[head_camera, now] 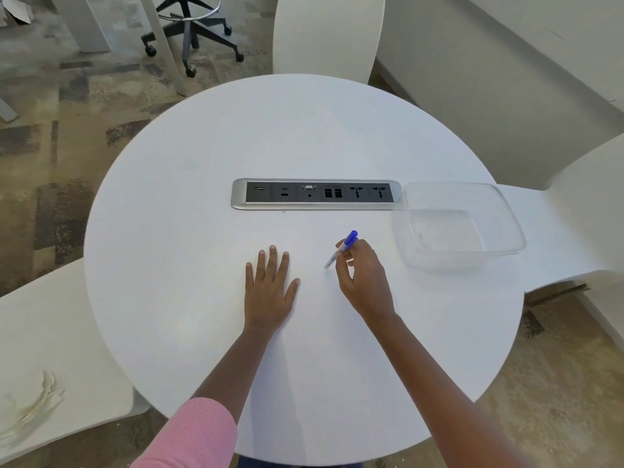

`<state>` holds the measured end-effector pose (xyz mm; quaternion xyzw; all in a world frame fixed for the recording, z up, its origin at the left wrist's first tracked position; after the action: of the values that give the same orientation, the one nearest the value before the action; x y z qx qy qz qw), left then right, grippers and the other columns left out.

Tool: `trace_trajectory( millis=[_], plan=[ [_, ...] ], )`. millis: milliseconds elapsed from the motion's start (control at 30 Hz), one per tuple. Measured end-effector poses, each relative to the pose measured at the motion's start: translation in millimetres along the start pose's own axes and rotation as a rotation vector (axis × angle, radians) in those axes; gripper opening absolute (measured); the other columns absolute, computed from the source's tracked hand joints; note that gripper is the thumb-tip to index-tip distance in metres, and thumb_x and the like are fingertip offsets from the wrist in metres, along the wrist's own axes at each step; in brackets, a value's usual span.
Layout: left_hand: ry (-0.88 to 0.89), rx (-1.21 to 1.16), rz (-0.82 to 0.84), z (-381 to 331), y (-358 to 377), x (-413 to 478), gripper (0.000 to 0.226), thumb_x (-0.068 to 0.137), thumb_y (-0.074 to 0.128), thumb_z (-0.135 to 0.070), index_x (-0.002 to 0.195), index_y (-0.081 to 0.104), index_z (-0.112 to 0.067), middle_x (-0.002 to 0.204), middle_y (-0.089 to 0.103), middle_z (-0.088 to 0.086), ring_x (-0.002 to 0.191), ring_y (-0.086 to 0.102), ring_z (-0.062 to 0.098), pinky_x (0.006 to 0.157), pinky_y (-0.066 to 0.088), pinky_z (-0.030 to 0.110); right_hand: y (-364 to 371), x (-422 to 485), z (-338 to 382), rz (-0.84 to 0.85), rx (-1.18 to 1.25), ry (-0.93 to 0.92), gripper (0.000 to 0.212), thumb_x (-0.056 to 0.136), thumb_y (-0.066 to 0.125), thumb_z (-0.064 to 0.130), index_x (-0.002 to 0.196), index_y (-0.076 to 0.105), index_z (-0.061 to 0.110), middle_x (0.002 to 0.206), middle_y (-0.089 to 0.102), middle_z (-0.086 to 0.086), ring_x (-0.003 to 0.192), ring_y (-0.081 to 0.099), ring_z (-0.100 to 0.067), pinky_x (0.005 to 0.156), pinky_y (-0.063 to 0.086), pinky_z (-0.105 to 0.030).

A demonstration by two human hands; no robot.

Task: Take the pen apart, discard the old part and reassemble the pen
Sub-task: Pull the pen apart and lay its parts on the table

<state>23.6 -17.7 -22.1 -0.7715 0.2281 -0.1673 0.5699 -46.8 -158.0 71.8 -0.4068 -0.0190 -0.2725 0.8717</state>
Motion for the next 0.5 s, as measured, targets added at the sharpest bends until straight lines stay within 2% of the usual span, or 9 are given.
trace_trajectory(
  millis=[133, 267, 400, 500],
  plan=[
    [0.000, -0.001, -0.017, 2, 1, 0, 0.055, 0.089, 0.057, -0.028, 0.137, 0.043, -0.007, 0.145, 0.036, 0.021, 0.133, 0.033, 0.041, 0.107, 0.024, 0.057, 5, 0, -2, 0.093, -0.060, -0.017, 0.014, 0.089, 0.047, 0.006, 0.098, 0.056, 0.001, 0.093, 0.063, -0.016, 0.081, 0.059, -0.029, 0.072, 0.051, -0.038],
    [0.000, -0.003, -0.019, 1, 2, 0, 0.054, 0.089, 0.046, -0.032, 0.137, 0.044, -0.007, 0.145, 0.038, 0.020, 0.132, 0.035, 0.040, 0.106, 0.025, 0.057, 2, 0, -1, 0.030, -0.065, -0.041, 0.012, 0.088, 0.049, 0.005, 0.096, 0.057, 0.001, 0.090, 0.064, -0.015, 0.079, 0.059, -0.028, 0.070, 0.049, -0.033],
    [-0.002, -0.004, -0.039, 2, 2, -1, 0.055, 0.088, 0.044, -0.033, 0.137, 0.044, -0.007, 0.145, 0.038, 0.020, 0.132, 0.035, 0.040, 0.106, 0.025, 0.057, 10, 0, -3, 0.135, -0.084, 0.007, 0.016, 0.090, 0.046, 0.008, 0.099, 0.055, -0.001, 0.092, 0.062, -0.017, 0.084, 0.058, -0.031, 0.074, 0.052, -0.043],
    [-0.006, -0.017, -0.040, 2, 2, 0, 0.055, 0.088, 0.043, -0.033, 0.138, 0.043, -0.008, 0.146, 0.037, 0.019, 0.133, 0.034, 0.039, 0.107, 0.024, 0.056, 10, 1, -5, 0.121, -0.076, 0.015, 0.016, 0.089, 0.048, 0.007, 0.100, 0.055, -0.002, 0.094, 0.063, -0.018, 0.085, 0.058, -0.031, 0.074, 0.052, -0.042]
  ],
)
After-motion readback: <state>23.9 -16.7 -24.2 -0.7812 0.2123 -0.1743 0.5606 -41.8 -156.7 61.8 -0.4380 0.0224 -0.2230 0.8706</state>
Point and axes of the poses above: each hand's wrist, its own x-axis towards the middle knuckle, its own y-axis out of the palm, z = x × y, the point moved 4 cm from there along x, towards the middle knuckle
